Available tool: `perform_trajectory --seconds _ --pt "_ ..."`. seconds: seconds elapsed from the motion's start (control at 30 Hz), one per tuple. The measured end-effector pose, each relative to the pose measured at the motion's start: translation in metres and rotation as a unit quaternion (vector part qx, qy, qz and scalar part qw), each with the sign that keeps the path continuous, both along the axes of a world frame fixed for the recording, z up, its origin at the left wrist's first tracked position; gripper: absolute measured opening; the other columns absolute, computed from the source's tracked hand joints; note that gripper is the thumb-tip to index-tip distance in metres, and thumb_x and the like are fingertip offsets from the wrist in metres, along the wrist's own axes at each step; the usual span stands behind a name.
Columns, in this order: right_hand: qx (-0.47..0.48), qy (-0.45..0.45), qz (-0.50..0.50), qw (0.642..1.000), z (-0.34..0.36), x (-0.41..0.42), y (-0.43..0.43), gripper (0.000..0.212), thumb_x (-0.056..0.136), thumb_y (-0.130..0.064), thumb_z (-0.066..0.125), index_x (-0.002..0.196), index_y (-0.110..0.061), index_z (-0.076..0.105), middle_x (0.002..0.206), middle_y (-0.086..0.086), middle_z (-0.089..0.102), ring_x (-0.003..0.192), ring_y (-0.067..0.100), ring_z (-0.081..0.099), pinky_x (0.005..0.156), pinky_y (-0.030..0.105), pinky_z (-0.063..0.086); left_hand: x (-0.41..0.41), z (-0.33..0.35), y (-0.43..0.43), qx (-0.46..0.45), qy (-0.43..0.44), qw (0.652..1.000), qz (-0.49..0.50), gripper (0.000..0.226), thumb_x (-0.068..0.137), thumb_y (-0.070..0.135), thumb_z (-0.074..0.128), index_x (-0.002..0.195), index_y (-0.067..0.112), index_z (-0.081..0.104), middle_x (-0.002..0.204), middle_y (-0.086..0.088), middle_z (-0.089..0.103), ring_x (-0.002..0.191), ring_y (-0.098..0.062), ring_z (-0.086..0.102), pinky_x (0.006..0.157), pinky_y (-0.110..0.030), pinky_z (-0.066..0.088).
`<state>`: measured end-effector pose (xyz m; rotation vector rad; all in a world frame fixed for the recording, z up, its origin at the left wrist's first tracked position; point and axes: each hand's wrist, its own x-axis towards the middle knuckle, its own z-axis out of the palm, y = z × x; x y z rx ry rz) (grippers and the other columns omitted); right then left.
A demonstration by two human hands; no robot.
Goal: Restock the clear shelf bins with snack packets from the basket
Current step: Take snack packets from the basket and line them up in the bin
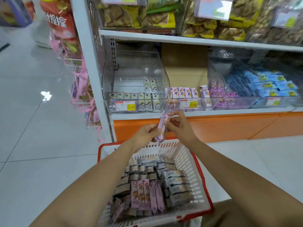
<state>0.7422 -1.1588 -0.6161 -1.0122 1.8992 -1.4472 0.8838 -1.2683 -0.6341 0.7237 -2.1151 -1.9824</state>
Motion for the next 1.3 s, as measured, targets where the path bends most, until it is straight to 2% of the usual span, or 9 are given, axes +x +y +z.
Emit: perform_trajectory --seconds 0.13,0.23,0.47,0.63,0.77,0.97,1.1,1.2,1.3 --pt "-0.02 0.061 -0.01 0.998 0.024 -0.014 0.01 0.023 0.09 -0.008 0.067 0.105 -0.016 0.051 0.085 0.012 0.059 0.076 0.018 0.06 0.07 0.033 0.051 -0.023 0.015 0.006 -0.067 0.02 0.998 -0.008 0.016 0.101 0.025 0.053 0.102 0.015 0.065 0.091 -0.009 0.069 0.083 -0.022 0.061 0.087 -0.051 0.049" --pt "-0.035 0.109 -0.037 0.993 0.049 -0.04 0.013 0.025 0.089 -0.004 0.068 0.105 -0.013 0.052 0.083 0.007 0.06 0.073 0.008 0.06 0.069 0.024 0.051 -0.046 0.034 0.009 -0.198 0.037 0.979 0.026 0.029 0.1 0.017 0.051 0.127 0.018 0.06 0.113 -0.004 0.066 0.103 -0.023 0.062 0.09 -0.038 0.049" --pt "-0.069 0.197 -0.177 0.962 0.098 -0.118 0.003 0.024 0.09 -0.006 0.064 0.107 -0.014 0.05 0.079 -0.003 0.055 0.058 -0.011 0.056 0.057 0.01 0.044 -0.082 0.056 -0.01 -0.539 0.021 0.837 0.092 0.057 0.093 0.012 0.052 0.148 0.017 0.038 0.158 -0.007 0.028 0.148 -0.025 0.015 0.121 -0.041 0.009" --pt "-0.034 0.237 -0.225 0.945 0.104 -0.163 -0.018 0.023 0.089 -0.004 0.063 0.109 -0.009 0.052 0.074 -0.006 0.052 0.052 -0.004 0.057 0.051 0.009 0.044 -0.098 0.038 -0.022 -0.595 -0.027 0.8 0.07 0.068 0.098 0.02 0.047 0.157 0.016 0.013 0.165 -0.003 0.001 0.151 -0.021 -0.005 0.114 -0.028 -0.017" --pt "0.028 0.26 -0.228 0.938 0.09 -0.188 -0.038 0.025 0.089 -0.011 0.067 0.11 -0.015 0.054 0.088 -0.001 0.056 0.069 0.016 0.062 0.062 0.028 0.056 -0.104 0.023 -0.026 -0.613 -0.045 0.786 0.071 0.071 0.096 0.02 0.048 0.157 0.013 0.013 0.165 -0.004 -0.001 0.152 -0.023 0.0 0.118 -0.034 -0.008" --pt "0.104 0.272 -0.236 0.927 0.061 -0.206 -0.049 0.024 0.09 -0.01 0.068 0.109 -0.015 0.054 0.079 0.002 0.061 0.054 0.007 0.059 0.058 0.035 0.057 -0.109 0.014 -0.028 -0.636 -0.066 0.765 0.083 0.078 0.092 0.021 0.053 0.157 0.011 0.011 0.165 -0.006 -0.001 0.151 -0.025 0.004 0.119 -0.038 0.002" --pt "0.19 0.287 -0.211 0.915 0.045 -0.215 -0.048 0.021 0.089 -0.012 0.068 0.107 -0.016 0.059 0.082 0.007 0.068 0.063 0.014 0.063 0.046 0.015 0.042 -0.11 0.013 -0.027 -0.637 -0.078 0.762 0.091 0.078 0.093 0.022 0.053 0.157 0.012 0.008 0.165 -0.005 -0.004 0.152 -0.024 0.001 0.118 -0.038 0.001" --pt "0.266 0.325 -0.181 0.889 0.043 -0.215 -0.049 0.01 0.093 -0.017 0.061 0.093 -0.011 0.069 0.1 0.015 0.071 0.093 0.022 0.064 0.064 0.023 0.036 -0.11 0.014 -0.026 -0.639 -0.082 0.76 0.089 0.079 0.093 0.021 0.052 0.157 0.012 0.006 0.165 -0.005 -0.007 0.152 -0.023 -0.001 0.118 -0.037 0.0" --pt "0.295 0.333 -0.171 0.879 0.045 -0.213 -0.048 0.024 0.097 -0.018 0.051 0.087 -0.009 0.07 0.095 0.018 0.07 0.079 0.022 0.057 0.058 0.024 0.035 -0.109 0.014 -0.026 -0.64 -0.088 0.76 0.078 0.079 0.094 0.02 0.051 0.157 0.013 0.003 0.164 -0.004 -0.011 0.151 -0.023 -0.005 0.118 -0.037 -0.002"
